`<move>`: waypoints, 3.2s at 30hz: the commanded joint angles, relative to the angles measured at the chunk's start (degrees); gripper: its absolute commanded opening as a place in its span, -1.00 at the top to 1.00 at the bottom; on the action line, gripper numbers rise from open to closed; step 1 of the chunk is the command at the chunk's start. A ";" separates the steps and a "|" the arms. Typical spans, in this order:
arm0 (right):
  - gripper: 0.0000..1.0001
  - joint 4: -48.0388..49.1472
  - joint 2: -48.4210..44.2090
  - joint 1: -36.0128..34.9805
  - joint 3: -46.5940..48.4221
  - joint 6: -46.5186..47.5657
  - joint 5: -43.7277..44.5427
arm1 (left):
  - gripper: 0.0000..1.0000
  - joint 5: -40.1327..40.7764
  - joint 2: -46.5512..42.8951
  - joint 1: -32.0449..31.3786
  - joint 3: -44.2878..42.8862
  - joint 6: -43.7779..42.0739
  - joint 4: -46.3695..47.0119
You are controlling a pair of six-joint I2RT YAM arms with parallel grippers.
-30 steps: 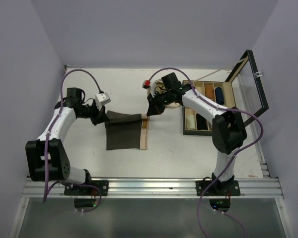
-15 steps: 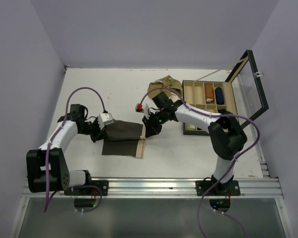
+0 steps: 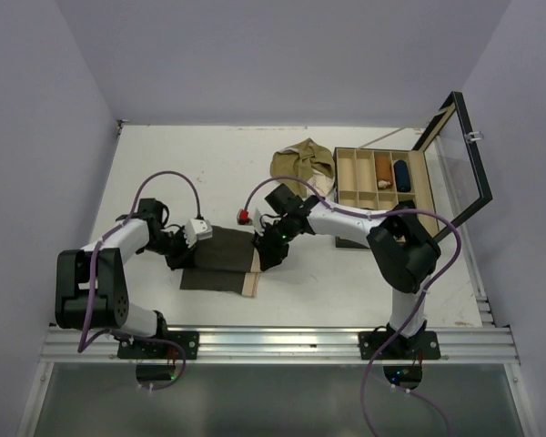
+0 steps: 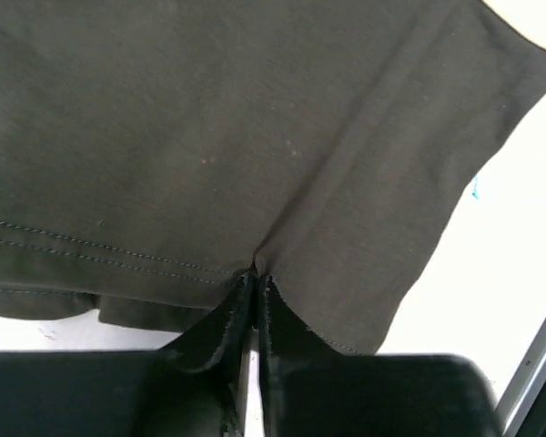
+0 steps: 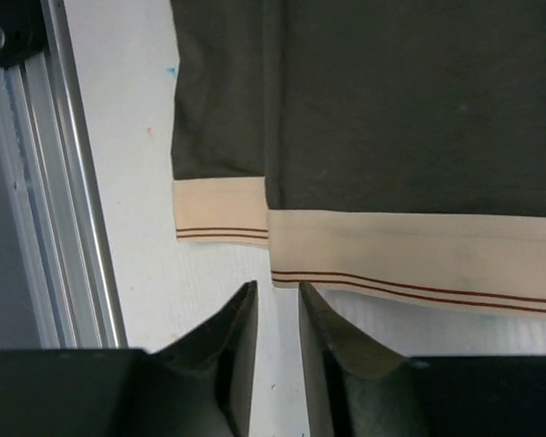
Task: Roll the underwear
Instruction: Fold the underwear
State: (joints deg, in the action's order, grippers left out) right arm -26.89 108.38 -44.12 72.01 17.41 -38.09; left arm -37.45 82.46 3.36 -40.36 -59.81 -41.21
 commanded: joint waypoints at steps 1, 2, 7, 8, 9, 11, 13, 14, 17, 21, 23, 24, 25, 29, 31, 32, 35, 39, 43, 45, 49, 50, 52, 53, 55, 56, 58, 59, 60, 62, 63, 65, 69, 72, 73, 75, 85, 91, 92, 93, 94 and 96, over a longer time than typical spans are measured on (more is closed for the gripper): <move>0.39 -3.32 -0.10 -1.32 2.43 0.88 -0.94 | 0.78 0.89 1.13 -0.10 -1.21 -1.62 1.23; 0.34 -4.04 -0.62 -1.41 2.87 0.87 -0.85 | 0.66 0.45 1.04 -0.10 -2.00 -1.62 0.87; 0.28 0.14 -6.06 -0.97 1.05 -9.01 0.39 | 0.27 -2.88 -4.31 0.16 -3.58 -1.98 -2.38; 0.28 2.18 -7.38 -0.97 -0.19 -11.50 -0.40 | 0.25 -3.32 -5.36 0.33 -3.76 -1.63 -2.47; 0.28 4.46 -9.48 -1.49 -1.42 -13.87 -0.93 | 0.22 -3.94 -7.38 0.68 -4.02 -0.58 -2.38; 0.30 10.94 -10.73 -2.28 -4.50 -21.87 -0.15 | 0.20 -5.78 -9.41 1.39 -4.90 1.79 -1.95; 0.35 15.70 -10.47 -3.69 -5.91 -27.83 0.20 | 0.19 -7.01 -10.12 2.79 -6.04 5.13 0.60; 0.36 16.86 -10.03 -4.39 -6.17 -29.09 0.20 | 0.18 -7.46 -10.12 3.32 -6.57 8.28 1.39; 0.45 17.58 -5.82 -7.55 -5.57 -30.42 0.21 | 0.16 -9.91 -9.86 6.74 -8.94 13.99 4.29; 0.51 18.63 2.34 -8.53 -4.16 -32.87 -0.06 | 0.13 -12.12 -9.42 9.47 -11.84 18.67 5.70; 0.54 18.20 4.55 -8.62 -3.54 -32.44 1.07 | 0.13 -11.94 -10.03 9.91 -11.94 20.08 5.88; 0.56 17.58 5.61 -8.53 -3.02 -31.13 1.69 | 0.12 -11.59 -10.29 9.83 -11.68 20.26 6.14; 0.56 16.53 6.83 -8.44 -2.67 -30.16 2.22 | 0.12 -11.42 -10.73 9.92 -11.50 20.26 6.14; 0.64 13.20 8.25 -6.35 -1.88 -23.23 7.40 | 0.12 -9.92 -11.09 9.92 -10.44 20.70 6.49; 0.68 10.47 8.60 -4.67 -0.73 -18.04 8.90 | 0.12 -9.92 -11.09 9.92 -9.83 20.70 6.49; 0.70 9.42 8.78 -2.75 -0.12 -15.59 9.34 | 0.12 -9.83 -11.09 9.92 -9.57 20.61 6.49; 0.72 3.80 8.69 0.25 4.70 -5.14 9.00 | 0.12 -9.92 -11.70 9.92 -8.51 20.44 7.19; 0.68 -7.79 7.73 0.96 10.85 14.36 11.10 | 0.12 -9.13 -12.23 9.92 -7.89 20.52 8.16; 0.64 -7.21 2.55 2.72 14.65 13.63 11.11 | 0.11 -7.38 -13.63 9.65 -7.46 22.62 11.14; 0.62 -2.93 -1.65 4.74 13.96 4.72 9.79 | 0.11 -3.01 -14.51 7.73 -6.49 24.73 15.27; 0.66 9.03 -9.29 7.03 3.08 -20.60 11.10 | 0.10 6.68 -16.01 -4.89 -4.82 30.95 21.77; 0.60 13.66 -11.33 7.64 -2.78 -30.93 11.54 | 0.10 6.52 -15.75 -6.68 -4.56 32.46 23.88; 0.58 17.91 -12.74 7.91 -8.09 -39.69 11.54 | 0.10 5.81 -15.22 -9.93 -4.38 34.57 25.73; 0.58 19.41 -13.01 7.99 -12.03 -46.95 11.80 | 0.10 6.07 -14.96 -10.90 -3.77 35.54 28.70; 0.57 24.24 -12.84 8.00 -15.48 -52.71 10.76 | 0.13 6.95 -14.17 -13.79 -3.06 35.65 30.83; 0.56 26.09 -12.49 8.00 -18.19 -56.83 10.32 | 0.14 7.65 -13.90 -15.03 -2.71 35.21 32.58; 0.55 29.00 -11.35 8.00 -19.09 -59.67 9.09 | 0.15 11.77 -12.77 -19.58 -1.92 34.24 34.35; 0.55 29.53 -9.78 8.00 -19.36 -61.95 8.82 | 0.15 13.18 -12.15 -21.44 -1.83 34.06 35.92; 0.55 31.97 -9.07 8.00 -19.62 -63.19 8.38 | 0.15 16.15 -11.36 -23.11 -1.92 34.15 36.72; 0.56 34.44 -6.35 8.00 -20.06 -66.34 7.15 | 0.18 18.02 -8.64 -27.95 -2.70 34.93 38.39; 0.57 37.15 -5.38 8.00 -20.33 -67.23 6.71 | 0.18 18.72 -7.58 -29.10 -2.97 35.29 38.75; 0.60 39.10 -3.88 8.26 -20.76 -69.08 6.01 | 0.19 19.34 -4.51 -32.26 -3.93 35.99 39.45; 0.63 42.18 -1.51 8.96 -22.00 -69.88 5.39 | 0.20 22.06 0.07 -35.61 -5.08 36.43 40.24; 0.66 42.19 -0.89 9.66 -22.70 -69.88 5.30 | 0.20 23.47 3.66 -36.75 -6.22 36.78 42.88; 0.66 42.10 -0.80 9.93 -22.79 -69.88 5.22 | 0.20 23.56 4.29 -37.01 -6.57 36.87 43.06; 0.62 41.40 -1.58 10.28 -24.19 -69.70 5.21 | 0.19 23.83 6.39 -37.45 -8.32 36.00 43.58; 0.33 41.93 1.66 10.81 -23.76 -72.78 5.39 | 0.28 25.14 12.20 -38.51 -11.58 33.62 42.79; 0.38 40.61 3.85 11.25 -23.32 -72.96 6.27 | 0.45 25.41 14.49 -38.51 -12.73 33.01 41.39; 0.41 40.26 4.03 11.33 -23.23 -72.87 6.53 | 0.48 25.24 14.58 -38.51 -12.73 32.83 41.30; 0.45 39.99 4.21 11.34 -23.05 -72.69 6.88 | 0.53 25.24 14.58 -38.51 -12.73 32.74 41.30; 0.48 39.73 4.30 11.34 -23.05 -72.69 6.97 | 0.67 25.32 14.58 -38.51 -12.73 32.74 41.30; 0.52 38.85 4.82 11.42 -22.79 -72.17 7.41 | 0.79 25.50 14.49 -38.51 -12.73 32.65 41.30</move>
State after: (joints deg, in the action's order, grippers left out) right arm 16.05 110.48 -32.95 48.99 -56.29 -35.64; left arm -12.29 96.84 -34.92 -50.92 -26.55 -1.48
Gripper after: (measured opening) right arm 0.243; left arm 0.126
